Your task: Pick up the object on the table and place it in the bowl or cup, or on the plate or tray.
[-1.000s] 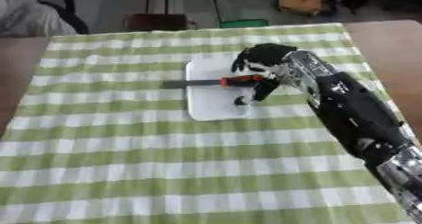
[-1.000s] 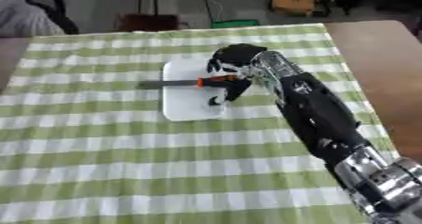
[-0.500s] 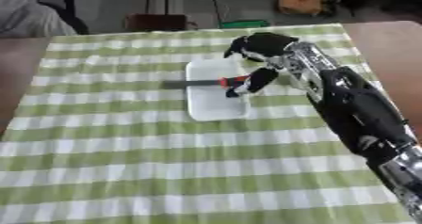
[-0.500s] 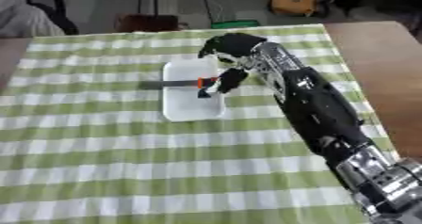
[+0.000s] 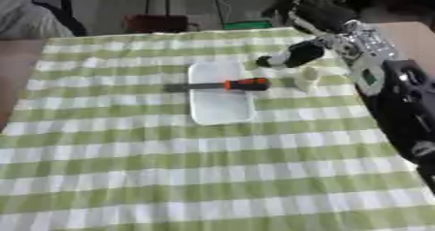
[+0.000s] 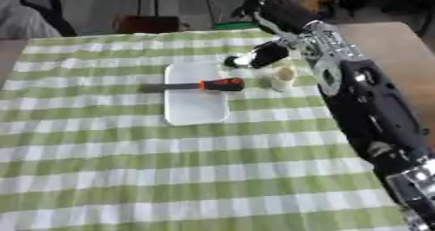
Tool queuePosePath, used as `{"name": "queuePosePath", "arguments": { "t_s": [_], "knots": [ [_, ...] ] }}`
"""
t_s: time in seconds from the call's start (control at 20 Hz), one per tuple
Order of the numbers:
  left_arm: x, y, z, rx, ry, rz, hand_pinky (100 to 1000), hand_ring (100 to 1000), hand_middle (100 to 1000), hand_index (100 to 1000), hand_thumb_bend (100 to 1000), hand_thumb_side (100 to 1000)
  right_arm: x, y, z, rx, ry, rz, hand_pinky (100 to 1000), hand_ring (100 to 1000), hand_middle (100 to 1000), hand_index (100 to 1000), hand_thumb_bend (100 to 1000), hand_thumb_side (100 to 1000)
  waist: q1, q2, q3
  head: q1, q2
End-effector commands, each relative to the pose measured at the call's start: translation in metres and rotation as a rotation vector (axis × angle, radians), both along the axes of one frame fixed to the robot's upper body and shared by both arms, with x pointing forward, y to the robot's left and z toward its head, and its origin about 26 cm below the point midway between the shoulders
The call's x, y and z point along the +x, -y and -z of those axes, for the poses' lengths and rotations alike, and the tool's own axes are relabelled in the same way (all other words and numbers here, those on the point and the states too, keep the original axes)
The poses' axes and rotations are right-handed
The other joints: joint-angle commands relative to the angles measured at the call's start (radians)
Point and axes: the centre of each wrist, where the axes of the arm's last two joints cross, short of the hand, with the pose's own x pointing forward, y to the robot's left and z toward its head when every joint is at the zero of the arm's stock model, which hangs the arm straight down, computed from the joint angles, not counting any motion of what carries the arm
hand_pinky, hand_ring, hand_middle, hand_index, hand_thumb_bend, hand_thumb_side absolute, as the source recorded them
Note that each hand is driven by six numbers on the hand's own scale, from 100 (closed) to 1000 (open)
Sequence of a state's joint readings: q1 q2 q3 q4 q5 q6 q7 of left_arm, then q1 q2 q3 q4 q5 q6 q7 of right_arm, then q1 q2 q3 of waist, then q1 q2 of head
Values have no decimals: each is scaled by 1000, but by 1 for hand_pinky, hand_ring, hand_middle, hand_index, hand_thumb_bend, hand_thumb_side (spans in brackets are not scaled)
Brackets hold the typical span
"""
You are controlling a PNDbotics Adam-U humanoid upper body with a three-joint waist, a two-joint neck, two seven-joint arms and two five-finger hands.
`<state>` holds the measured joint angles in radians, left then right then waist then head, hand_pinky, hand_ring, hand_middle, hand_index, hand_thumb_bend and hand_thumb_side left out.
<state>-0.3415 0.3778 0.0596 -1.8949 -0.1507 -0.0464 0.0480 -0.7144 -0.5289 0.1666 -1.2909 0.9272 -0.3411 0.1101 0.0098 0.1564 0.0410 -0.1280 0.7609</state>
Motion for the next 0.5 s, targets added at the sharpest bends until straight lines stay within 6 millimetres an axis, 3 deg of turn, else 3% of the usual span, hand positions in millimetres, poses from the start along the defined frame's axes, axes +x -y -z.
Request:
{"name": "queuePosePath", "arguments": {
  "t_s": [0.05, 0.5],
  "knots": [
    [-2, -5, -8, 24, 26, -11, 574, 711, 813, 846, 650, 822, -17, 15, -26, 42, 103, 9, 560, 615, 710, 845, 627, 684, -1, -12, 0, 6, -11],
    [-1, -4, -6, 25, 16, -5, 572, 711, 812, 846, 648, 823, -62, 27, -28, 154, 83, 48, 550, 606, 696, 843, 615, 687, 2, -4, -18, 30, -26]
  ]
}}
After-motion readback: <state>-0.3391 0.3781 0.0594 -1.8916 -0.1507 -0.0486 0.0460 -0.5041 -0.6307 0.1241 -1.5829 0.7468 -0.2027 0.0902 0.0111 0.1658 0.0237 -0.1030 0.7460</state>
